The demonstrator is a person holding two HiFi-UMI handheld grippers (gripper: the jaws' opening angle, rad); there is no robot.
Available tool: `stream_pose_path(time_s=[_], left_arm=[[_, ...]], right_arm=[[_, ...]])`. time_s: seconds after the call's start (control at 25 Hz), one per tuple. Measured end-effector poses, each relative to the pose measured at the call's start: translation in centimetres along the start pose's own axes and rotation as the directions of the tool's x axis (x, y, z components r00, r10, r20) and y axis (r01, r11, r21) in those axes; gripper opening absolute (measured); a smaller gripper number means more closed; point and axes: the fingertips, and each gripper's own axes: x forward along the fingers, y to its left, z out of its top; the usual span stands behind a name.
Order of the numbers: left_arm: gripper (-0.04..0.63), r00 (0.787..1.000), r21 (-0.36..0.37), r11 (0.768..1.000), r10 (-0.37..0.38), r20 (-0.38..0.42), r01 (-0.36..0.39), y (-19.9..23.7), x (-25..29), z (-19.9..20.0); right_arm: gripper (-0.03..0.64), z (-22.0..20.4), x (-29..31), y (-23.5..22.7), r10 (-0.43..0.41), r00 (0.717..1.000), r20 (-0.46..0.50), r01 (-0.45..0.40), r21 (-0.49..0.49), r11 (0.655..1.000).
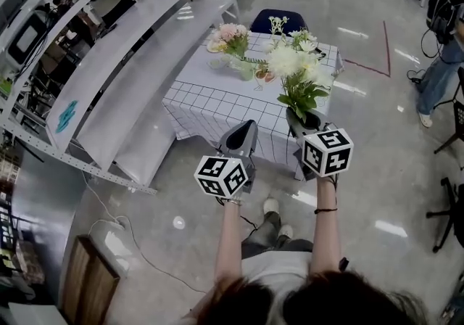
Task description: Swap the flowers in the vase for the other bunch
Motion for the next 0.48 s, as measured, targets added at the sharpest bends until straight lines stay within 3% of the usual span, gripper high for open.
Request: stream_pose_path(time_s=[0.48], left_arm=[[0.012,0.994,-0.073,0.995,-0.07,-0.078,0.065,4.6,4.7,-2.9]], right_arm=[[0.044,-2.3,5.7,-2.7,-0.044,0.997,-0.071,0.045,0.002,0.999]])
